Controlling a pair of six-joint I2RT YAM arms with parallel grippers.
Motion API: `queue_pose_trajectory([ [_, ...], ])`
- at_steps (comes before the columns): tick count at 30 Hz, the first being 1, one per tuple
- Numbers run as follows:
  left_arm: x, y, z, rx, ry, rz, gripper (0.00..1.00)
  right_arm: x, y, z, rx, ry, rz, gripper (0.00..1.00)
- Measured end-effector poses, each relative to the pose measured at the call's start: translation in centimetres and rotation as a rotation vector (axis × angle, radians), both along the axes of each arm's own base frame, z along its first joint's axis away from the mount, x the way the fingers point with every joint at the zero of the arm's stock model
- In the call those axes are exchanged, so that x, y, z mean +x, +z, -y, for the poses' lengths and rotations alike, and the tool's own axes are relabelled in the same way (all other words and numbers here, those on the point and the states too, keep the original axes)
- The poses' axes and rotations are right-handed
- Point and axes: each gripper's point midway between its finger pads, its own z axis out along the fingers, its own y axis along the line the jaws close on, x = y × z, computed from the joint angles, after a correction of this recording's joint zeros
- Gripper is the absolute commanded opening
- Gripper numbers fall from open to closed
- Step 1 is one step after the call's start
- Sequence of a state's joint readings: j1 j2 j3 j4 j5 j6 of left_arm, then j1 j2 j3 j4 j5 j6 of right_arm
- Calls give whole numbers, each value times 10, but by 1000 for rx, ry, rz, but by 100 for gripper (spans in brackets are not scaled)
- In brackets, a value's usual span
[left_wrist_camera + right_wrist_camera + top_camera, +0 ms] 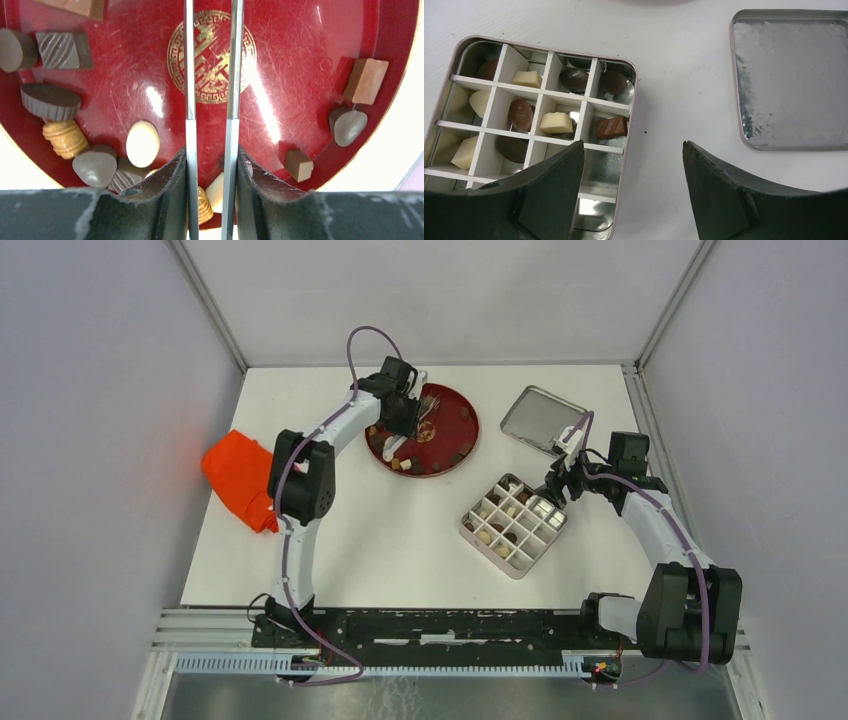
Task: Pack the chocolate
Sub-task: Pick up the fake chocolate from the plate.
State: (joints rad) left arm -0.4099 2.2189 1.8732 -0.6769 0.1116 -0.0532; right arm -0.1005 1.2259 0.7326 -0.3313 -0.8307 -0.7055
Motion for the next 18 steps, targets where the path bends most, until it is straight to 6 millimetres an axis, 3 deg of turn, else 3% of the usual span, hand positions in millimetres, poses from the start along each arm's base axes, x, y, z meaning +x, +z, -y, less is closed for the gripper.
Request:
queue_pose_trajectory([
  [7,-13,18,-5,-23,14,24,2,0,0,0,0,-1,-1,78],
  [18,-35,27,-11,-59,52,36,2,1,0,4,1,-13,-1,78],
])
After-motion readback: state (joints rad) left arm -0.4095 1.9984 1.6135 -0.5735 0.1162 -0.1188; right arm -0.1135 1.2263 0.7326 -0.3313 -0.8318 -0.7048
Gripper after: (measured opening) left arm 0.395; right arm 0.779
